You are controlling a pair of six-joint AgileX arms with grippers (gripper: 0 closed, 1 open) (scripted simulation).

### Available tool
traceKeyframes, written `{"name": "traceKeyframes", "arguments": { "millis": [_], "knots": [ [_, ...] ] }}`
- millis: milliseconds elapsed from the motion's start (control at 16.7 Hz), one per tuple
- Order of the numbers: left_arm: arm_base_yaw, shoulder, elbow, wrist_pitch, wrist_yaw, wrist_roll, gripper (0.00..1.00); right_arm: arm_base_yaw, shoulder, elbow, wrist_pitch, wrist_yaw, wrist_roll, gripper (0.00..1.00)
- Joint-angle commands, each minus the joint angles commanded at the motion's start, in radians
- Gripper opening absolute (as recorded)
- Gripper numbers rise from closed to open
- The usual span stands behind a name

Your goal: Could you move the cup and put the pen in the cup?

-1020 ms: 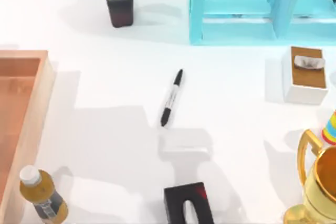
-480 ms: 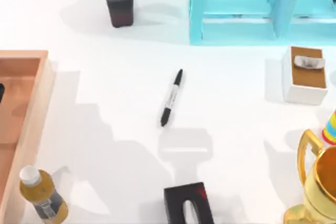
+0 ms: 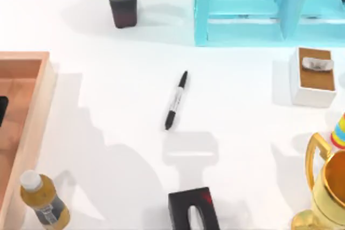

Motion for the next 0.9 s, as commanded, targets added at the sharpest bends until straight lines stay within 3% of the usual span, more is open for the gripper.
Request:
{"name": "traceKeyframes", "arguments": {
  "millis": [720,900],
  "knots": [
    [0.000,0.000,0.000,0.000,0.000,0.000,0.02,0.000,0.000,0.000,0.000,0.000,0.000,1.00],
    [0.000,0.000,0.000,0.000,0.000,0.000,0.00,0.000,0.000,0.000,0.000,0.000,0.000,1.00]
  ]
}}
